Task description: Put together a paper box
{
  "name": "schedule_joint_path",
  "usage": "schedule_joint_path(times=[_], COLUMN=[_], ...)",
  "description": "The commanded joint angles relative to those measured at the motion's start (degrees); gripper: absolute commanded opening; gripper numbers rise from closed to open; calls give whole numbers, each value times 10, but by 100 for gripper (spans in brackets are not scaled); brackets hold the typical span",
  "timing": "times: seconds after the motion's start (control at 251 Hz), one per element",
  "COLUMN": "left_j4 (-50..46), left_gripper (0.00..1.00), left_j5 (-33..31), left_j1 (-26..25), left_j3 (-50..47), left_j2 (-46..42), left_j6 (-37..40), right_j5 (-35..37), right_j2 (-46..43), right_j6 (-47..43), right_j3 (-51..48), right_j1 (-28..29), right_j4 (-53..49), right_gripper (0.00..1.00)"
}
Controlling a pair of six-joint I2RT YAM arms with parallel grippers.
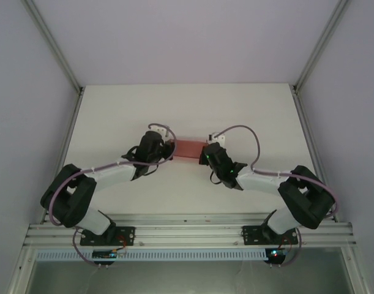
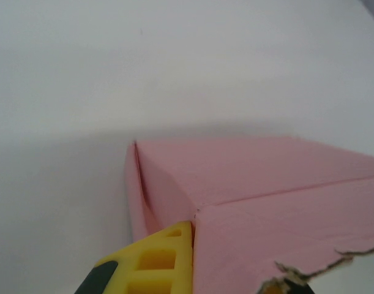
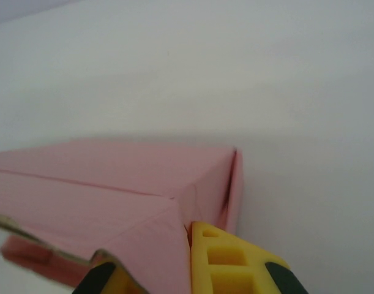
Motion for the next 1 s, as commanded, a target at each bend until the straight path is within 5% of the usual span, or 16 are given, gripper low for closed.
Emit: schedule_joint_path(times=[0.0, 0.164, 0.299, 0.467, 0.575, 0.643, 0.842, 0.998], left_j4=[-63, -77, -101, -152, -198, -229, -308, -345], left_gripper=[5, 15, 30, 68, 88, 100, 100, 100], left_j5=[28, 39, 36, 20, 15, 27, 25, -8], left_j1=[-7, -18, -28, -30, -32, -35, -48, -41], left_j3=[-32, -47, -37, -28, -17, -12, 19, 89], left_j2=[-13, -22, -28, -54, -81, -102, -185, -202], left_j6=[2, 13, 17, 18, 16, 26, 29, -17], right_j5=[-3, -6, -5, -27, -23, -35, -110, -130], right_j2=[-6, -19, -24, -41, -67, -99, -216, -277], right_j6=[9, -31, -26, -36, -45, -69, -116, -142], right_j3=[-39, -36, -31, -36, -36, -37, -43, -11], right_j1=[9, 14, 16, 19, 24, 27, 30, 23], right_j4=[-63, -115, -149, -170, -203, -227, -290, -299], right_gripper=[7, 9, 22, 48, 53, 70, 98, 99])
